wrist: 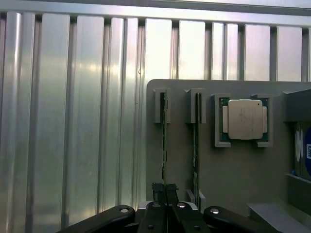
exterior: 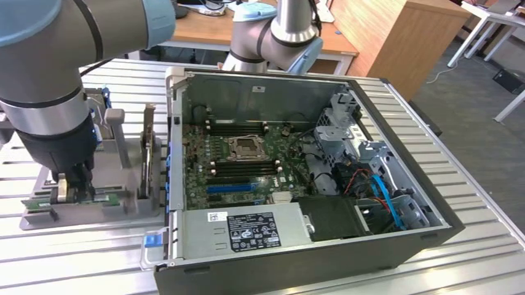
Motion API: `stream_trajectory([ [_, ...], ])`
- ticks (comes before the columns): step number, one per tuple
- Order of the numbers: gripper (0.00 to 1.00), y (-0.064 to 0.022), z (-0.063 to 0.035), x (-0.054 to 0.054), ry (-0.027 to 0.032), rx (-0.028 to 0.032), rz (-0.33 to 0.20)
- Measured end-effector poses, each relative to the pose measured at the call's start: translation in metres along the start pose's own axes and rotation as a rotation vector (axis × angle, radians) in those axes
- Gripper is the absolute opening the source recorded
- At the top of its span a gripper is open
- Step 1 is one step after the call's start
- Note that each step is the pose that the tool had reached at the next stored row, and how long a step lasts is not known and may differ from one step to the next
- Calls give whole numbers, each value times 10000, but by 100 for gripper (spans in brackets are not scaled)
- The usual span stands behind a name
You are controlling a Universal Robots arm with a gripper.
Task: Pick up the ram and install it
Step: 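Pick up the ram and move it above insertion slot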
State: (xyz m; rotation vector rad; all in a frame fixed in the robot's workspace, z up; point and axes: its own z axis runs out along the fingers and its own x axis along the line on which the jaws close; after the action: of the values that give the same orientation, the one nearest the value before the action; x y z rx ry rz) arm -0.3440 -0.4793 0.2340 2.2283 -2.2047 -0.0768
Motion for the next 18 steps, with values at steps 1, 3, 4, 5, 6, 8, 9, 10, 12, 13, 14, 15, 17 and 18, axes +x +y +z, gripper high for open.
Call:
stream_trajectory([
  [1, 11, 1, -26, -1, -1, 0, 0],
  [3, 11, 3, -79, -2, 0, 0, 0],
  [4, 11, 4, -109, -3, 0, 0, 1],
  [5, 11, 5, -139, -4, 0, 0, 0],
  [6, 11, 6, -171, -5, 0, 0, 0],
  [8, 11, 8, -245, -7, 0, 0, 0],
  [9, 11, 10, -283, -9, 0, 0, 0],
  [10, 11, 11, -323, -10, 0, 0, 0],
  [12, 11, 13, -402, -12, 0, 0, 0],
  [13, 11, 15, -439, -13, 0, 0, 0],
  [14, 11, 16, -479, -15, 0, 0, 0],
  [15, 11, 17, -516, -16, 0, 0, 0],
  [17, 11, 19, -585, -18, 0, 0, 0],
  [18, 11, 20, -616, -19, 0, 0, 0],
])
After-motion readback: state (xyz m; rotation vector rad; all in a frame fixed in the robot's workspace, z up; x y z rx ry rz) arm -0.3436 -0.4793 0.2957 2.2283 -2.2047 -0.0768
